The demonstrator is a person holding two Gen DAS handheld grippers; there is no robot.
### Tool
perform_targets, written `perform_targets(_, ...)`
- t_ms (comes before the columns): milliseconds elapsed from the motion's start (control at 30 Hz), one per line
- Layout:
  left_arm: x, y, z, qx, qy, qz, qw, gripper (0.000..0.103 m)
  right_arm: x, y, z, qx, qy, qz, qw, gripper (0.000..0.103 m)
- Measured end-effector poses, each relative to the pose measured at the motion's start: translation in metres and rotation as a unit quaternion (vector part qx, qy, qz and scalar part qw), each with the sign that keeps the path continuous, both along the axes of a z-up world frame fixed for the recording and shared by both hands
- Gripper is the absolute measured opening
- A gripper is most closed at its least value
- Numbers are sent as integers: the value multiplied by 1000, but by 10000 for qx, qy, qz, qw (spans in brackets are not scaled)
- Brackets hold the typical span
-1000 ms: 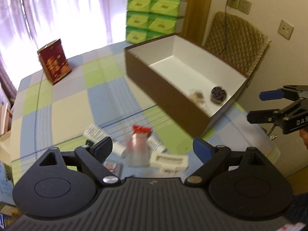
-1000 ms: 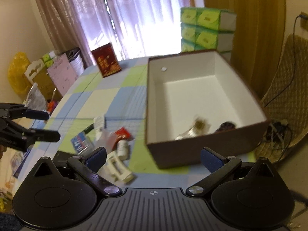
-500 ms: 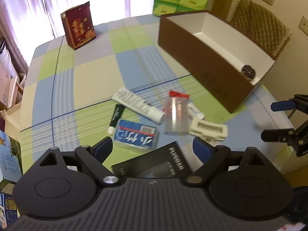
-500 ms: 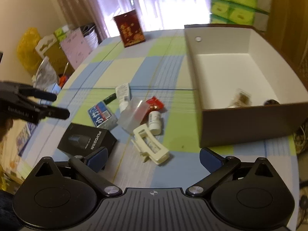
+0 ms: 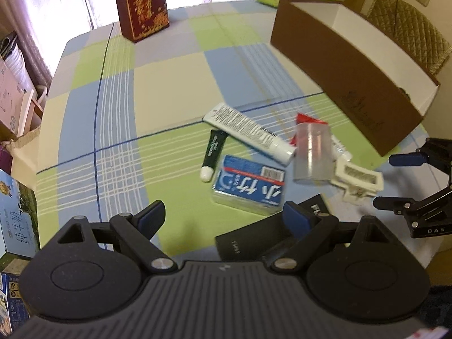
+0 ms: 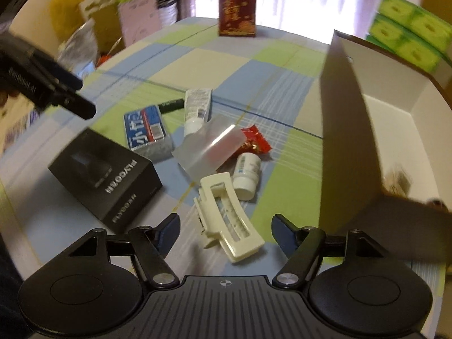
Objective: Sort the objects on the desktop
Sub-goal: 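Grasp the cream claw clip with the right tool while the left tool grasps the blue floss pack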
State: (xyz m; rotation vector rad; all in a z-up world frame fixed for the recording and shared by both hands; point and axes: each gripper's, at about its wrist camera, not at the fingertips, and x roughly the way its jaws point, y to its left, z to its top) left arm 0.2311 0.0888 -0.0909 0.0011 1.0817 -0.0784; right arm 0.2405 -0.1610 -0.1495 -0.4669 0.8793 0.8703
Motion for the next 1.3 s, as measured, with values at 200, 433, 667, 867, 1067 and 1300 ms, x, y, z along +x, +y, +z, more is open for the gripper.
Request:
perform_targets(200, 16, 1, -15, -54, 117, -163, 9998, 88, 10, 14, -22, -166, 27, 83, 9998, 58)
perform_targets(433, 41, -8, -32, -54, 276, -480, 9985, 86, 11, 7, -27, -240, 152, -383, 9989, 43)
perform_targets(667, 61, -17, -48, -56, 503, -927, 9944, 83, 5, -29, -21, -236, 529, -1180, 9913, 42)
perform_targets(867, 76, -25, -63, -110, 777, -1469, 9860, 81, -1, -62, -17, -215, 784, -1864, 9791, 42)
perform_targets(1067, 85, -32, -66, -71, 817, -1857, 9792, 82, -2, -78, -17, -229, 793, -2328, 9690, 42)
perform_targets(1300, 89, -44, -78, 85, 839, -1978, 9766, 83, 4, -84, -17, -262, 698, -2535, 9645, 42)
